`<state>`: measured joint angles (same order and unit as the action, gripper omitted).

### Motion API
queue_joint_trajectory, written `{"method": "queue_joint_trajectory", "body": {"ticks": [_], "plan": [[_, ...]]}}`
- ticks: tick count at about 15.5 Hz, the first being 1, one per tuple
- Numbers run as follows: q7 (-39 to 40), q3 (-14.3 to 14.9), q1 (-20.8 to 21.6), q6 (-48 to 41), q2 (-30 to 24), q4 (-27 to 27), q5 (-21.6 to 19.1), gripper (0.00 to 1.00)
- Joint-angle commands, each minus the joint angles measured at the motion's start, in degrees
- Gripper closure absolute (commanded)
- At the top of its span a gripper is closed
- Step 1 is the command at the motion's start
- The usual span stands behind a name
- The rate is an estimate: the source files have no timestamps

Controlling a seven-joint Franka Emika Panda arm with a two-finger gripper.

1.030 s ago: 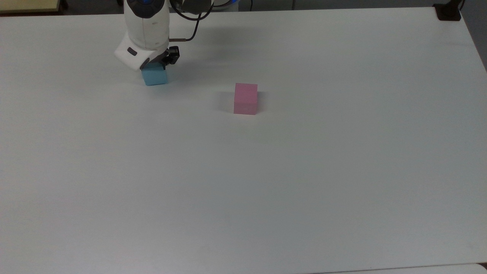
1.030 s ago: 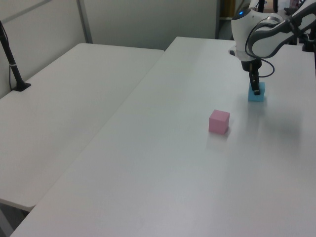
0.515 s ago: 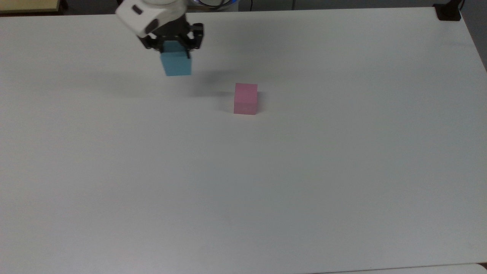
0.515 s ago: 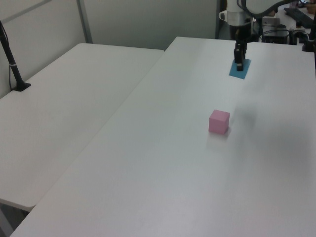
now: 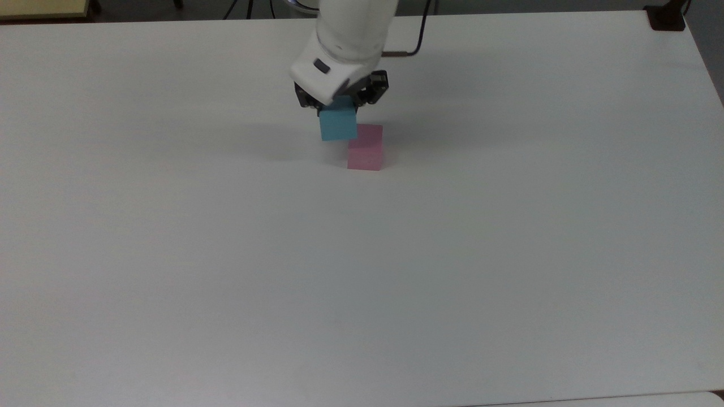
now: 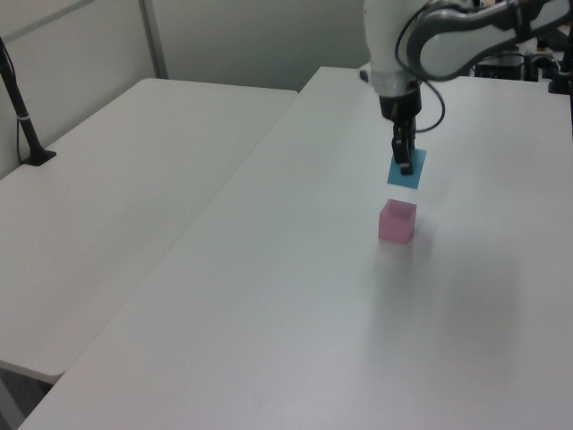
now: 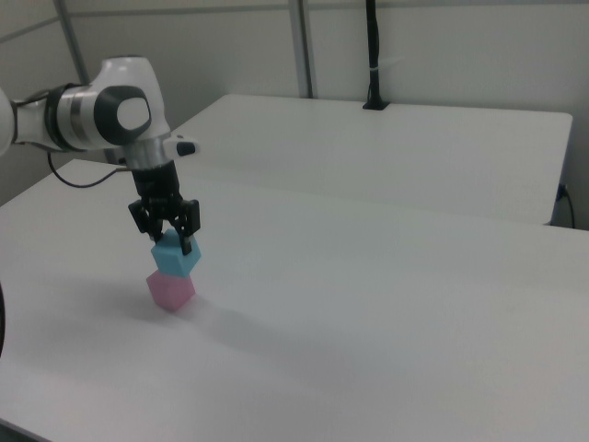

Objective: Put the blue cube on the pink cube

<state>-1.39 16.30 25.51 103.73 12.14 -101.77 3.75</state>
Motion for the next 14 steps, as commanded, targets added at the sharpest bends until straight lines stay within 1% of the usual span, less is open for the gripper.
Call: {"method": "queue_joint_trajectory", "body": {"ticks": [1,6,8,11,12,13,14], "plan": [[-0.5,0.7,2.3,-1.5,4.5,3.3,-0.8,0.88],[-0.6,0.7,3.2,-2.0,4.6,3.3,-2.5,0.88],[-0.5,0.7,3.3,-3.3,4.6,3.4,-4.3,0.88],[-1.0,0.0,3.3,-4.1,4.6,3.4,-4.5,0.87],[-1.3,-0.3,3.3,-4.1,4.7,3.4,-4.5,0.73],[-1.6,-0.3,3.3,-4.1,5.0,3.3,-4.5,0.35],[-2.9,-0.3,3.2,-4.1,5.0,3.4,-4.5,0.0]]}}
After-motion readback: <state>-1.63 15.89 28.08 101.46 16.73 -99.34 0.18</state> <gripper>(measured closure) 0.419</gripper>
